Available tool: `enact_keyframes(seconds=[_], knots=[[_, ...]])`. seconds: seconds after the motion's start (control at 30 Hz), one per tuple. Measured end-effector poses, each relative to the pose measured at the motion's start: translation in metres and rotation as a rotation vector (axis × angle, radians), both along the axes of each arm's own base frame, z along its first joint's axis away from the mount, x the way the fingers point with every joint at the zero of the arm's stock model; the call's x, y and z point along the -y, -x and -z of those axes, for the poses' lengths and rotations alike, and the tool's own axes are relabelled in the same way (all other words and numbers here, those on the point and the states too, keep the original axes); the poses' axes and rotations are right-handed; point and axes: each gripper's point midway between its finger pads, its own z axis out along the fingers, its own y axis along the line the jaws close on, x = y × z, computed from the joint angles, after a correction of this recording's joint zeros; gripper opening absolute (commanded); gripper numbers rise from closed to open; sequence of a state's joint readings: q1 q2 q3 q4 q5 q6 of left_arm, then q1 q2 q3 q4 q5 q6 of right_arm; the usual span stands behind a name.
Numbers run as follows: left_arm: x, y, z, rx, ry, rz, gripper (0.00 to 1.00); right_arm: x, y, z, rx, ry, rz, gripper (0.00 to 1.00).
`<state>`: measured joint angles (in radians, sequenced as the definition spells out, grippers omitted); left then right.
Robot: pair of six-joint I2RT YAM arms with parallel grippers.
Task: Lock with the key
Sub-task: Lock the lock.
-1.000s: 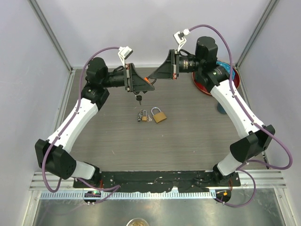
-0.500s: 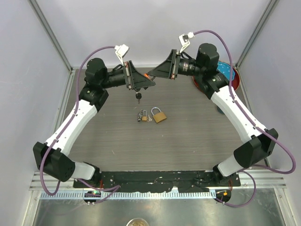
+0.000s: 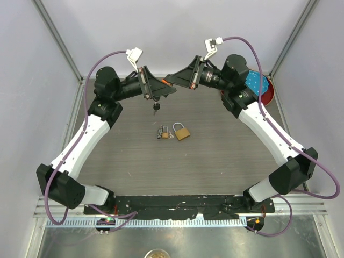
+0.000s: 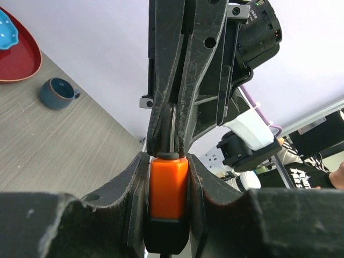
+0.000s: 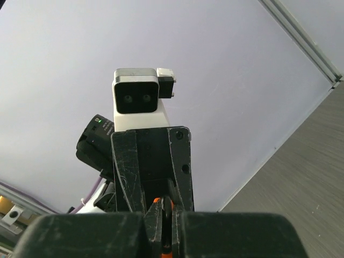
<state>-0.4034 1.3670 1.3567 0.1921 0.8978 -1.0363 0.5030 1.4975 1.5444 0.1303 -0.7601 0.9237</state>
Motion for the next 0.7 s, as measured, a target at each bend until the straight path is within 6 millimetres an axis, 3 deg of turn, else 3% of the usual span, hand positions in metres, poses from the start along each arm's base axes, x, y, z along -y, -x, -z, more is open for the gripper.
enact_keyframes(seconds=[0.07,0.1,0.23,0.33,0.5,0.7], knots=[[-0.001,0.001,-0.003,0.002,0.006,0.0,0.18,0.0,0.001,-0.002,0.0,-0.005,-0.005,0.02],[-0.001,0.002,-0.003,0.005,0.006,0.0,0.31,0.0,0.001,-0.002,0.005,-0.005,-0.006,0.01],[-0.002,0.001,0.002,0.013,-0.016,-0.013,0.51,-0.001,0.003,-0.002,0.025,0.025,-0.007,0.01],[-0.008,0.0,0.012,0.005,-0.057,-0.024,0.57,0.0,0.001,0.003,0.032,0.066,-0.009,0.02],[-0.034,-0.006,0.019,0.002,-0.075,-0.077,0.66,0.009,-0.005,0.02,0.012,0.135,-0.011,0.01],[-0.045,0.013,0.04,-0.023,-0.078,-0.05,0.69,0.02,-0.015,0.028,-0.013,0.163,0.016,0.01]])
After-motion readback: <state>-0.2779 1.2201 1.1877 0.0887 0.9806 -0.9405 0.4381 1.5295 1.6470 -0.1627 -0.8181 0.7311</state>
